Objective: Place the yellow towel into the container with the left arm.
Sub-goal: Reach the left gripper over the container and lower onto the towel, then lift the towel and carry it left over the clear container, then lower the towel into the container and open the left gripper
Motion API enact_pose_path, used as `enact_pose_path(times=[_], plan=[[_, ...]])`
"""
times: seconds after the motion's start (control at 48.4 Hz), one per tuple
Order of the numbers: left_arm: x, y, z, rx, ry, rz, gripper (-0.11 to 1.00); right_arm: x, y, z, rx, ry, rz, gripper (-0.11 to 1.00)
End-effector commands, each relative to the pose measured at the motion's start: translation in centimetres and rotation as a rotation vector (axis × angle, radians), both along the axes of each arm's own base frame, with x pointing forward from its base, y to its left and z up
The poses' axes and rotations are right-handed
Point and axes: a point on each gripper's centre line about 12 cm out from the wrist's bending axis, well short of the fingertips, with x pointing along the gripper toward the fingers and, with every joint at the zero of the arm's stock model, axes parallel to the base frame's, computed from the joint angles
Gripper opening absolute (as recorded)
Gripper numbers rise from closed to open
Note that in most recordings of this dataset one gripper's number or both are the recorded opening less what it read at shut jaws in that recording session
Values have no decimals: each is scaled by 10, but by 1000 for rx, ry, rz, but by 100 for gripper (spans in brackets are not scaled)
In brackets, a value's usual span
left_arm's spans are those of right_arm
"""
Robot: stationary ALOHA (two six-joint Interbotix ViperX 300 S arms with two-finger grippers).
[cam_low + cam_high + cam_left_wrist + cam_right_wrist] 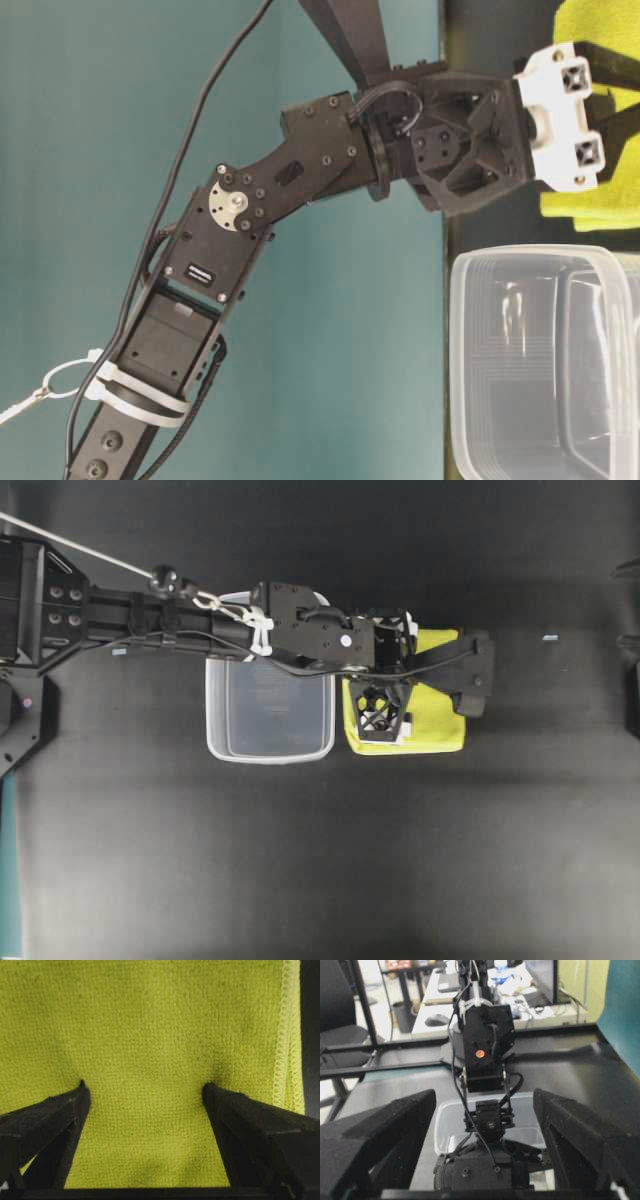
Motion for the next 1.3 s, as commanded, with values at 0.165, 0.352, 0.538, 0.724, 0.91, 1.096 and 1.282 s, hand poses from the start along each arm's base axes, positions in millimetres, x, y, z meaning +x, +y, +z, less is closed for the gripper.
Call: enact_pose_path(times=[0.165, 0.352, 0.538, 0.724, 0.91, 1.096, 1.282], plan=[[0, -3, -4, 6, 5, -15, 70, -2, 0, 5, 4, -17, 2, 76], [7, -4, 27, 12, -61, -26, 20, -3, 0, 7, 3, -26, 2, 76], [6, -4, 95, 16, -168, -26, 6, -4, 0, 8, 3, -32, 2, 76], [-31, -5, 176, 17, -194, -20, 6, -4, 0, 9, 5, -34, 2, 76], [-86, -6, 220, 17, -144, -17, 6, -4, 0, 7, 5, -29, 2, 76], [-135, -2, 216, 15, -85, -3, 6, -4, 0, 8, 4, -40, 2, 76], [-160, -2, 189, 11, -64, 5, 6, -4, 0, 9, 4, -45, 2, 76]])
